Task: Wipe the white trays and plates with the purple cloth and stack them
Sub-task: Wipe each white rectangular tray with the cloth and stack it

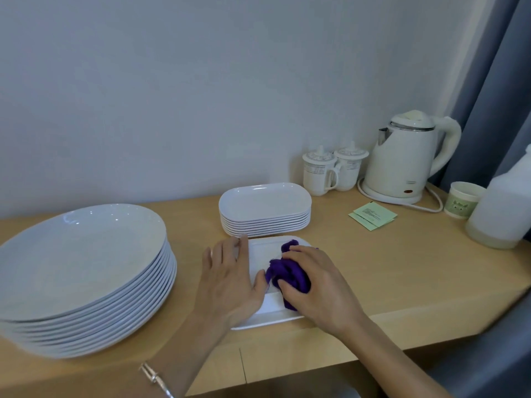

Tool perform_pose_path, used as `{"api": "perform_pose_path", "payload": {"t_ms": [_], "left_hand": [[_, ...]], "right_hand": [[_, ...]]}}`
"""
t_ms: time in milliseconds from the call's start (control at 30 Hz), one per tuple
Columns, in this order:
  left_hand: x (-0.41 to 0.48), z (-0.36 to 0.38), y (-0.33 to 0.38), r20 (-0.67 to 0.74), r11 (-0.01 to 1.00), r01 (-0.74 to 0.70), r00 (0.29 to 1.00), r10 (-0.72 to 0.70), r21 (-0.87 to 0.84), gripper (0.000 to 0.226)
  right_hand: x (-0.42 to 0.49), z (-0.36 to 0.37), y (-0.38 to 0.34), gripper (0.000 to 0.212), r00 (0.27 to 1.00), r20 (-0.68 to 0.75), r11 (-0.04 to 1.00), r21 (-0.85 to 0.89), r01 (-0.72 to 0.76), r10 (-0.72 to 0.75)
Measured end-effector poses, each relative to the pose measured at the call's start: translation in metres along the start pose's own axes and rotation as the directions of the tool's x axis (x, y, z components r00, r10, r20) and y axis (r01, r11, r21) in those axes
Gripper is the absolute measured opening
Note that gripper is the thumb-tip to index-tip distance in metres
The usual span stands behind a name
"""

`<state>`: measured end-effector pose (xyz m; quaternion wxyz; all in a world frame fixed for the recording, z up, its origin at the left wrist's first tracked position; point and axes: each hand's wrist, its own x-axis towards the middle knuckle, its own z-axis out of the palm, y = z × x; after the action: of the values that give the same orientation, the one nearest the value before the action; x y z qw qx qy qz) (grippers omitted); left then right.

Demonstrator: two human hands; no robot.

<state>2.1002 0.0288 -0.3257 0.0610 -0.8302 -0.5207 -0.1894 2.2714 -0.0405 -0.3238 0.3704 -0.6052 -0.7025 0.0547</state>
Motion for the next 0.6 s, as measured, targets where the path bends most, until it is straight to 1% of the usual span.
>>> {"api": "perform_pose_path", "payload": {"t_ms": [67, 100, 167, 233, 300, 367, 400, 467, 500, 533, 567, 600], "left_hand": [[0.002, 0.000, -0.006, -0.015, 1.000, 0.007, 1.000, -0.007, -0.015, 0.065], [0.003, -0.001, -0.006, 0.002, 0.999, 0.032, 0.999, -0.032, -0.034, 0.065], [0.005, -0.006, -0.003, 0.083, 0.994, 0.098, 0.992, -0.093, -0.052, 0.071], [0.004, -0.001, 0.003, 0.083, 0.995, 0.099, 0.992, -0.097, -0.019, 0.066], [0.002, 0.001, 0.004, 0.077, 0.995, 0.091, 0.993, -0.088, -0.041, 0.067], [0.002, 0.002, 0.004, 0.061, 0.991, 0.100, 0.994, -0.095, -0.089, 0.066], [0.002, 0.003, 0.003, 0.049, 0.991, 0.096, 0.995, -0.092, -0.097, 0.063], [0.001, 0.005, 0.003, 0.041, 0.992, 0.089, 0.996, -0.085, -0.090, 0.059], [0.001, 0.004, 0.005, 0.036, 0.992, 0.085, 0.996, -0.082, -0.088, 0.059], [0.002, 0.005, 0.005, 0.027, 0.993, 0.081, 0.997, -0.079, -0.086, 0.059], [0.001, 0.005, 0.005, 0.024, 0.993, 0.079, 0.997, -0.077, -0.086, 0.060], [0.002, 0.005, 0.004, 0.026, 0.993, 0.073, 0.997, -0.071, -0.089, 0.061]], "right_hand": [[0.000, 0.003, 0.000, 0.047, 1.000, 0.000, 1.000, 0.008, -0.014, 0.014], [0.000, 0.004, -0.001, 0.047, 1.000, -0.015, 1.000, 0.008, -0.025, 0.025], [0.002, 0.009, -0.010, 0.043, 0.997, -0.070, 0.999, -0.025, -0.034, 0.032], [0.003, 0.019, -0.022, 0.037, 0.995, -0.099, 0.999, -0.039, 0.003, -0.007], [0.002, 0.019, -0.024, 0.037, 0.997, -0.049, 0.998, -0.027, 0.062, -0.063], [0.007, 0.005, -0.008, 0.037, 0.997, -0.034, 0.996, -0.055, 0.068, -0.070], [0.009, -0.003, 0.002, 0.035, 0.998, -0.063, 0.999, -0.041, 0.007, -0.010], [0.011, -0.011, 0.015, 0.033, 0.974, -0.154, 0.985, 0.064, -0.160, 0.168], [0.010, -0.008, 0.012, 0.034, 0.961, -0.180, 0.977, 0.082, -0.196, 0.208], [0.008, -0.001, 0.004, 0.036, 0.970, -0.179, 0.986, 0.031, -0.161, 0.164], [0.006, 0.009, -0.005, 0.039, 0.989, -0.128, 0.997, -0.029, -0.074, 0.070], [0.003, 0.015, -0.013, 0.040, 0.998, -0.057, 0.998, -0.046, 0.032, -0.034]]}}
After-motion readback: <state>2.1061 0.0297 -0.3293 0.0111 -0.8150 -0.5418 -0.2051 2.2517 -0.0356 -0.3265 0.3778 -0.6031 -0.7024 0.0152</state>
